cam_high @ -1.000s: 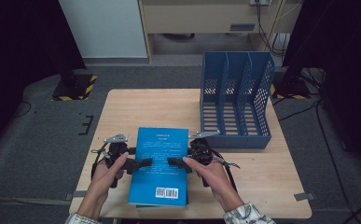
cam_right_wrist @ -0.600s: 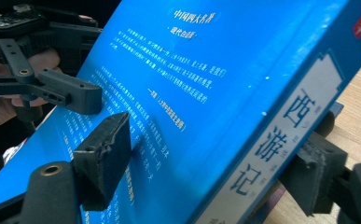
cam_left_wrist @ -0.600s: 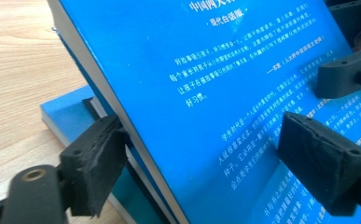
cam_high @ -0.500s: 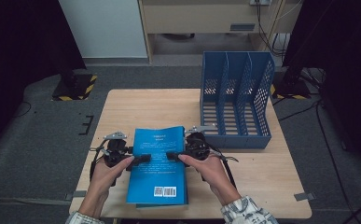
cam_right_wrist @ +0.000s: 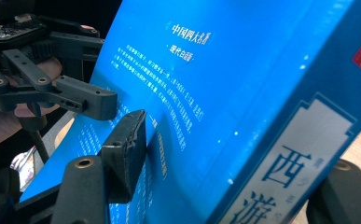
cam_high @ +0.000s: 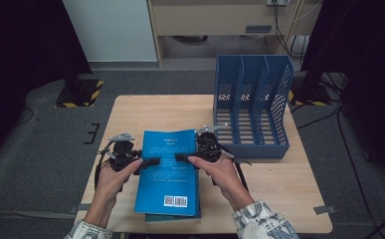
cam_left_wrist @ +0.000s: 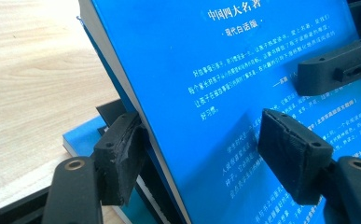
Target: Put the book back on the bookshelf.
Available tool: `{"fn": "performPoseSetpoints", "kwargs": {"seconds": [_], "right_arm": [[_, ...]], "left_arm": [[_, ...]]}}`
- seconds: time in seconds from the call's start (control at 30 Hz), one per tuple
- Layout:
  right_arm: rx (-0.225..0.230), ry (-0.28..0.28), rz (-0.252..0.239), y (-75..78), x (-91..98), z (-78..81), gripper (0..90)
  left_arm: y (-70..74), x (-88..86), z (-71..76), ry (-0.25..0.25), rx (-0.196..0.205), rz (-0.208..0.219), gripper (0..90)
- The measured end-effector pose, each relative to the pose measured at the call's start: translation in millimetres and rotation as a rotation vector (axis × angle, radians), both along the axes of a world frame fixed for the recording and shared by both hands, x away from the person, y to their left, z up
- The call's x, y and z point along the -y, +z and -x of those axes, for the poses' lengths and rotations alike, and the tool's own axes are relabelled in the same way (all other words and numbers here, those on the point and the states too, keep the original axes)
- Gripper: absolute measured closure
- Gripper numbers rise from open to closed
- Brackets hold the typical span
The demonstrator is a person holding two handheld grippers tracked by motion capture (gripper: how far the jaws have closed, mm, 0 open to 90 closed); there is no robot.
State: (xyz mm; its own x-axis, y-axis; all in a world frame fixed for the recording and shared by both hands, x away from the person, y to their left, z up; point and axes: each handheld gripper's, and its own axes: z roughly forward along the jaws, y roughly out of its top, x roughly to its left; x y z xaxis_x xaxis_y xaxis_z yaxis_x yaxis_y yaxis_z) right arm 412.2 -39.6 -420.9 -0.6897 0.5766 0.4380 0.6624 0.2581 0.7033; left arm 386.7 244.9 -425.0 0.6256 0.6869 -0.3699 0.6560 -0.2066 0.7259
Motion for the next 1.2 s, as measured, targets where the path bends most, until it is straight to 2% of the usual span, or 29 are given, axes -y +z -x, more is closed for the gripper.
{"fn": "performPoseSetpoints", "kwargs": {"seconds": [0.1, 0.17, 0.37, 0.57, 0.93, 1.07, 1.17, 1.2], "right_arm": [[0.010, -0.002, -0.004, 4.6, -0.3, -1.5, 39.8], [0.041, -0.004, -0.001, 14.6, -0.9, -5.2, 41.4], [0.094, -0.007, 0.011, 32.6, -4.2, -16.6, 44.1], [0.119, -0.012, 0.021, 42.3, -6.9, -26.1, 45.5], [0.166, -0.007, 0.048, 55.7, -11.7, -35.2, 47.1], [0.200, -0.014, 0.047, 64.3, -11.5, -39.5, 48.7], [0.215, -0.015, 0.049, 67.2, -11.0, -41.6, 49.3], [0.228, -0.017, 0.050, 69.5, -10.8, -43.2, 49.8]], "left_arm": [[6.0, -1.8, -1.9, 0.009, 0.016, 0.006, 34.9], [15.7, -3.2, -6.2, 0.021, 0.039, 0.006, 36.6], [29.8, -5.5, -16.5, 0.038, 0.074, -0.004, 41.0], [41.3, -5.9, -26.8, 0.053, 0.107, -0.031, 42.5], [55.3, -7.1, -38.9, 0.053, 0.130, -0.068, 44.6], [63.5, -6.4, -43.0, 0.058, 0.159, -0.080, 46.2], [67.4, -7.3, -47.7, 0.056, 0.169, -0.072, 47.2], [69.7, -6.7, -49.1, 0.062, 0.184, -0.073, 47.8]]}}
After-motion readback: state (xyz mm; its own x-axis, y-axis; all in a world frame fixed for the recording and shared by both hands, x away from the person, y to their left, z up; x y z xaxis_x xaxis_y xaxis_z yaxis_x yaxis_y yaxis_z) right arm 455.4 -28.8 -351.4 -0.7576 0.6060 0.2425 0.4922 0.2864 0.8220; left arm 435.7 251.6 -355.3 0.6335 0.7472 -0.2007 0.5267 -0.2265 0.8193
